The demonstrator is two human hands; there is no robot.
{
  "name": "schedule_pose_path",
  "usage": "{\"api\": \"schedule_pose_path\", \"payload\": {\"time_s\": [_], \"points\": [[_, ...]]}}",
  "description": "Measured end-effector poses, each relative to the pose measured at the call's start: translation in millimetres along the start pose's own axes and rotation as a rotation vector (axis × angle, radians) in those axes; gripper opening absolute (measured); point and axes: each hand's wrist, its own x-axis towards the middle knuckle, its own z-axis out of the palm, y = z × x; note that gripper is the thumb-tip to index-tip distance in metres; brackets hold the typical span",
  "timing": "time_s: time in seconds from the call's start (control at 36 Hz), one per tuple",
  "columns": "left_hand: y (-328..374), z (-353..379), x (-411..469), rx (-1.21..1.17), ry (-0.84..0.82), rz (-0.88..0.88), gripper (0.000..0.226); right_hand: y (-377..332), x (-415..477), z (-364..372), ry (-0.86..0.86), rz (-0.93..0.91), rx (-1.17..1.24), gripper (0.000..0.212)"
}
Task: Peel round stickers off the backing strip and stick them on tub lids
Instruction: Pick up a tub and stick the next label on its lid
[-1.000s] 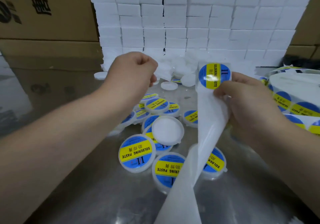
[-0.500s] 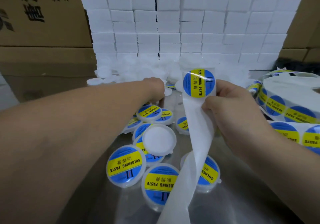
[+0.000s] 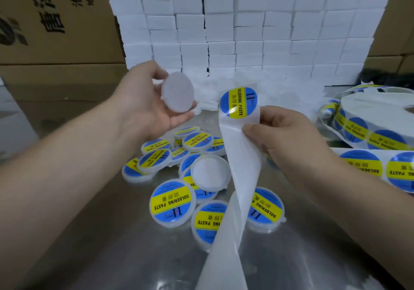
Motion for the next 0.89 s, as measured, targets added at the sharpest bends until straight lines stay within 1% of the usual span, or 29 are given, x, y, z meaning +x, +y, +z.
{"api": "schedule_pose_path", "payload": {"time_s": [0.06, 0.11, 0.14, 0.19, 0.25, 0.28, 0.33, 0.39, 0.44, 0.5, 0.64, 0.78, 0.81, 0.89], "points": [[-9.6, -2.0, -17.4, 0.045, 0.027, 0.004, 0.030, -0.5, -2.4, 0.8, -0.016, -0.005, 0.008, 0.026], [-19.7, 2.1, -29.8, 0.157, 0.071, 0.084, 0.027, -1.3, -2.9, 1.0, -0.031, -0.015, -0.019, 0.026], [-25.0, 6.1, -35.1, 0.226, 0.091, 0.155, 0.027, -1.4, -2.8, 1.1, -0.034, -0.020, -0.032, 0.025], [-36.7, 12.6, -41.4, 0.408, 0.105, 0.359, 0.025, -0.9, -2.7, 1.3, -0.042, -0.027, -0.052, 0.027], [-47.9, 13.7, -44.8, 0.635, 0.101, 0.610, 0.014, 0.6, -2.2, 1.3, -0.070, -0.031, -0.062, 0.029], [-51.5, 13.6, -46.8, 0.741, 0.107, 0.705, 0.012, 1.0, -2.3, 1.3, -0.091, -0.034, -0.067, 0.032], [-57.4, 11.3, -49.5, 0.935, 0.107, 0.848, 0.023, 1.7, -2.4, 1.7, -0.129, -0.049, -0.086, 0.038], [-62.7, 9.1, -50.3, 1.112, 0.067, 0.963, 0.035, 2.0, -3.3, 2.2, -0.155, -0.067, -0.114, 0.042], [-64.1, 7.3, -50.5, 1.214, 0.047, 0.978, 0.039, 1.1, -4.4, 3.2, -0.182, -0.081, -0.095, 0.046], [-63.9, 5.3, -49.2, 1.264, 0.053, 0.984, 0.039, 0.4, -4.9, 3.4, -0.186, -0.088, -0.048, 0.047], [-64.8, 1.3, -47.7, 1.304, -0.001, 0.935, 0.036, 4.1, -6.9, 4.7, -0.154, -0.150, -0.086, 0.032], [-65.8, -0.6, -45.9, 1.307, 0.021, 0.918, 0.035, 5.3, -8.4, 3.7, -0.200, -0.242, -0.203, 0.043], [-65.7, -1.4, -45.4, 1.306, 0.014, 0.910, 0.035, 6.0, -7.9, 3.5, -0.196, -0.247, -0.207, 0.042], [-64.0, -3.4, -45.3, 1.209, -0.013, 0.843, 0.028, 8.0, -7.0, 4.1, -0.154, -0.234, -0.222, 0.026]]}}
